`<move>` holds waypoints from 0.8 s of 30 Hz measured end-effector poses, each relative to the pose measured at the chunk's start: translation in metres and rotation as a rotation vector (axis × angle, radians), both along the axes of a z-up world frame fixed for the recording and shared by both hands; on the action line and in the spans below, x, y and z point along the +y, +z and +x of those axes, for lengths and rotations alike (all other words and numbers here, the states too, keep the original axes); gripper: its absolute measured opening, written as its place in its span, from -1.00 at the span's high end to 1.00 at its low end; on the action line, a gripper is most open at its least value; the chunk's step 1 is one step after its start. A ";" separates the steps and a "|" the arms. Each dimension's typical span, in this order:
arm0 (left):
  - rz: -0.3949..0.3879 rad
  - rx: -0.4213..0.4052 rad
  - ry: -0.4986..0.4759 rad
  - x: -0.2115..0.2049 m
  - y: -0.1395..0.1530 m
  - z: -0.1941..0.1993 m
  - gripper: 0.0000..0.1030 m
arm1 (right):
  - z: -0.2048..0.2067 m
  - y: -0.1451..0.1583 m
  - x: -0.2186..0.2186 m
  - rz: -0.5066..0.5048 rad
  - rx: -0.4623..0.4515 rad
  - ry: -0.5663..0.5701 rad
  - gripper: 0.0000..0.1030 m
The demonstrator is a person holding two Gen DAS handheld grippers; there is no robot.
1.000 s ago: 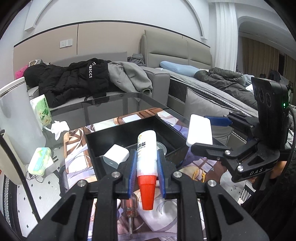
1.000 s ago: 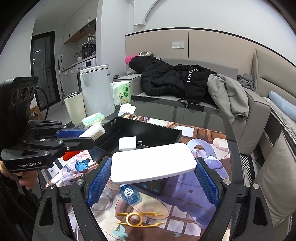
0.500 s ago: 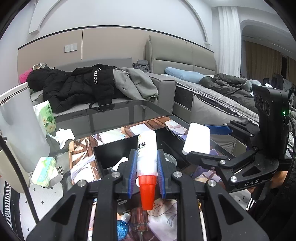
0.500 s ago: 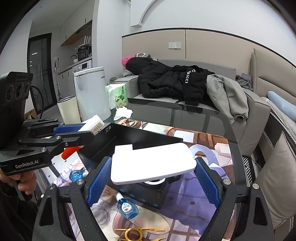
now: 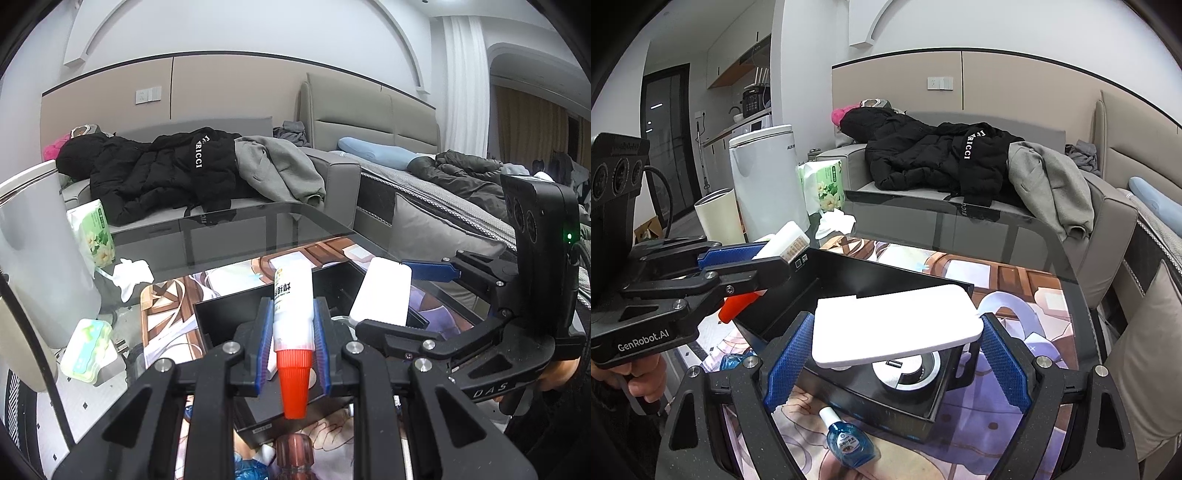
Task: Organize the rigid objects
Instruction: 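Open the right tool over the box while the left tool releases the glue bottle there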
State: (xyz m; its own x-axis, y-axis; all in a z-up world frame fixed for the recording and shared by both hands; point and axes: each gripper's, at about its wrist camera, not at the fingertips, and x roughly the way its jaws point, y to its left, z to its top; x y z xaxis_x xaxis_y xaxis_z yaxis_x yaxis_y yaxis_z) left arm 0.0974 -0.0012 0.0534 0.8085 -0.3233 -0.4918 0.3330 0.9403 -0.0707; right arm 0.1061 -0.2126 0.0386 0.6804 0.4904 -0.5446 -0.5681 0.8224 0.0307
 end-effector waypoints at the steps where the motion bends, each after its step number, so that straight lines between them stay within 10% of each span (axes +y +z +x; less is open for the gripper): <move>1: 0.000 0.001 0.000 0.000 -0.001 0.002 0.64 | 0.001 0.000 0.001 -0.001 0.002 0.002 -0.74; 24: -0.017 -0.001 0.013 0.008 -0.016 0.026 0.64 | 0.031 -0.016 0.024 -0.050 0.011 0.033 -0.74</move>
State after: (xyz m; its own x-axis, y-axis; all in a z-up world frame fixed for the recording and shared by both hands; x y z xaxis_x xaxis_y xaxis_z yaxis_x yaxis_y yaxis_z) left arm 0.1233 0.0068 0.0371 0.8132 -0.3211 -0.4853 0.3207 0.9432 -0.0866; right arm 0.1366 -0.1885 0.0229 0.6584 0.4842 -0.5762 -0.5947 0.8039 -0.0040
